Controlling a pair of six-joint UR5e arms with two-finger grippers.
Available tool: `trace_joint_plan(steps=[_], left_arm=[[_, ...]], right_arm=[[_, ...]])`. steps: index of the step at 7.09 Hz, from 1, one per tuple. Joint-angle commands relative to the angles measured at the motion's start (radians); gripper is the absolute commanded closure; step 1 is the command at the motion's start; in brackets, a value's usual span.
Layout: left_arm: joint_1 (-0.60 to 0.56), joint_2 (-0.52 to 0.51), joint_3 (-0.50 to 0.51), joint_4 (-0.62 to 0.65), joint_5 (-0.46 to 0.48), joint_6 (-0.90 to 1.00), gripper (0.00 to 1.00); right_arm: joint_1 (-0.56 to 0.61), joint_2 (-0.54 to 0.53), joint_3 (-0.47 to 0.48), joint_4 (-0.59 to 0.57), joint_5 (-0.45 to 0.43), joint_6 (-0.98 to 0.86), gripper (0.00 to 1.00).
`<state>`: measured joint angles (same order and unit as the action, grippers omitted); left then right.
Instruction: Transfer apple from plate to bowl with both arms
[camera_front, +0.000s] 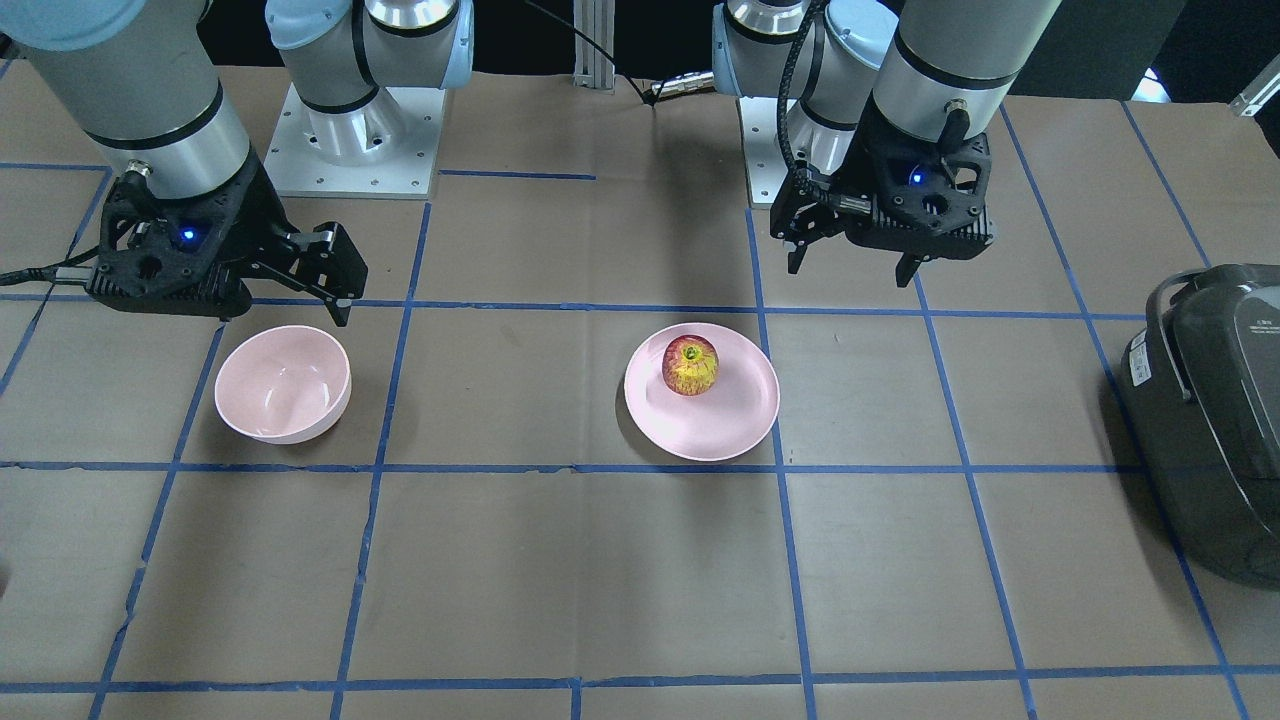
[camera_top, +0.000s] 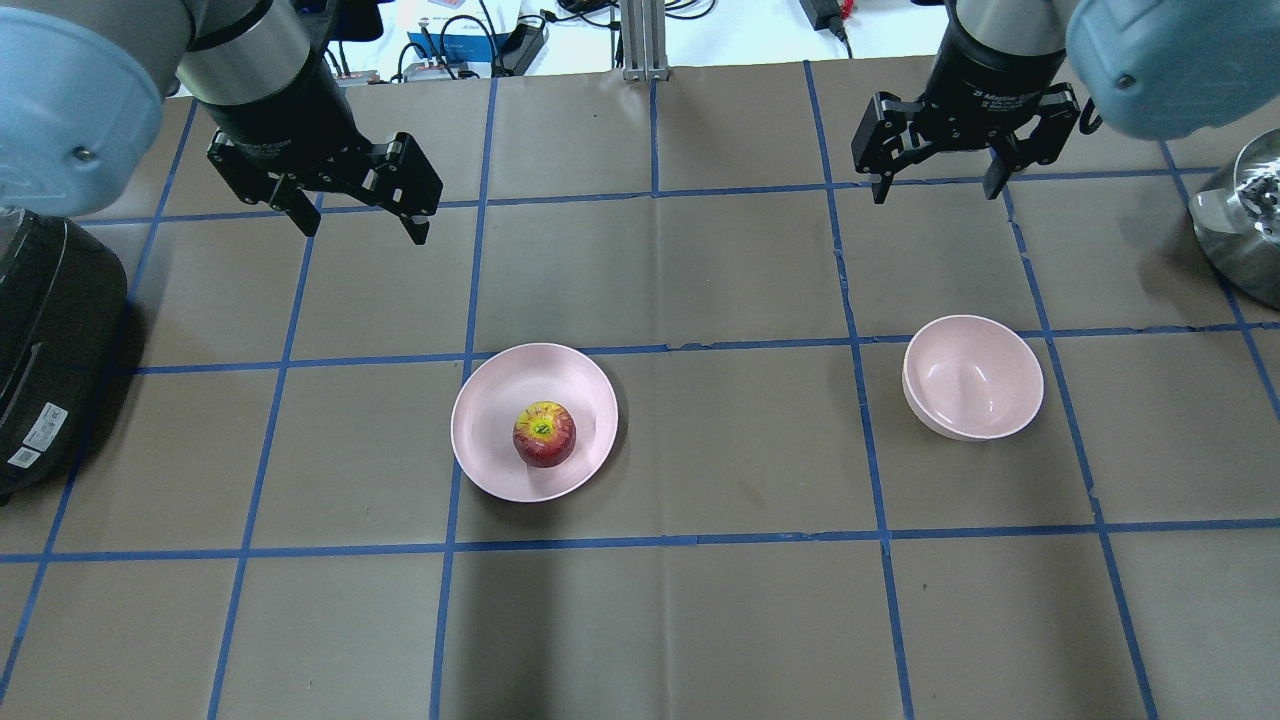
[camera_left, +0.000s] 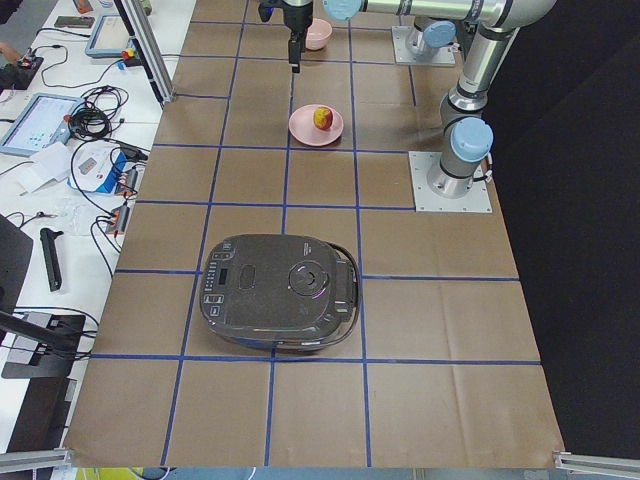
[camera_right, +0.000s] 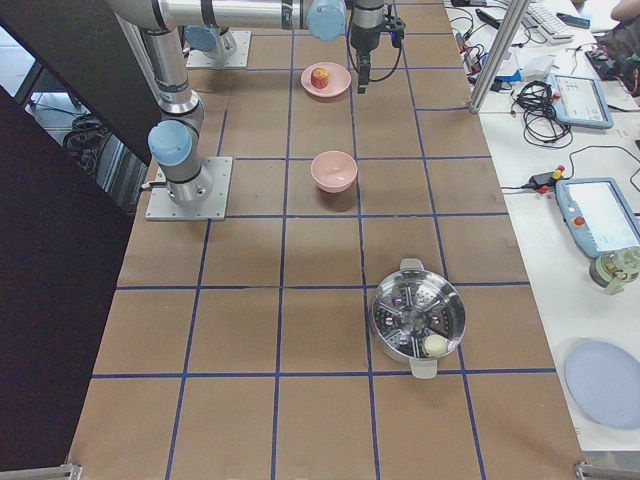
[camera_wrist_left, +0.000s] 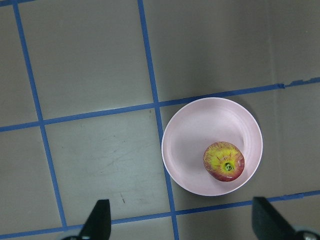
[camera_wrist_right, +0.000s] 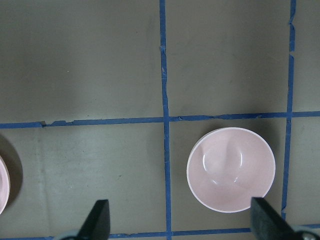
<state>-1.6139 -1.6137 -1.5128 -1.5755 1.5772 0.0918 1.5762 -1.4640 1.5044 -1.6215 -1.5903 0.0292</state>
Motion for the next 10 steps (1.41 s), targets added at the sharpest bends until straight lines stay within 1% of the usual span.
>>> trace_joint_plan(steps=[1,5,6,7,8,9,10], left_arm=[[-0.001,0.000,-0.001,0.000,0.000,0.000,0.00],[0.000,0.000,-0.001,0.000,0.001,0.000,0.00],[-0.001,-0.002,-0.001,0.000,0.000,0.000,0.00],[-0.001,-0.003,-0.003,0.000,0.000,-0.004,0.00],[-0.007,-0.012,-0.007,0.002,0.000,-0.017,0.00],[-0.014,-0.003,-0.030,0.003,0.001,-0.018,0.00],[-0.018,0.009,-0.059,0.003,0.001,-0.015,0.00]], right_arm=[[-0.001,0.001,0.004,0.000,0.000,0.000,0.00],[-0.004,0.001,0.007,0.005,0.001,0.000,0.00],[-0.004,0.005,0.037,0.009,0.000,-0.002,0.00],[-0.034,0.010,0.112,-0.032,-0.010,-0.068,0.00],[-0.117,0.010,0.194,-0.107,-0.043,-0.112,0.00],[-0.211,0.030,0.291,-0.163,-0.042,-0.177,0.00],[-0.270,0.039,0.377,-0.278,-0.039,-0.239,0.00]])
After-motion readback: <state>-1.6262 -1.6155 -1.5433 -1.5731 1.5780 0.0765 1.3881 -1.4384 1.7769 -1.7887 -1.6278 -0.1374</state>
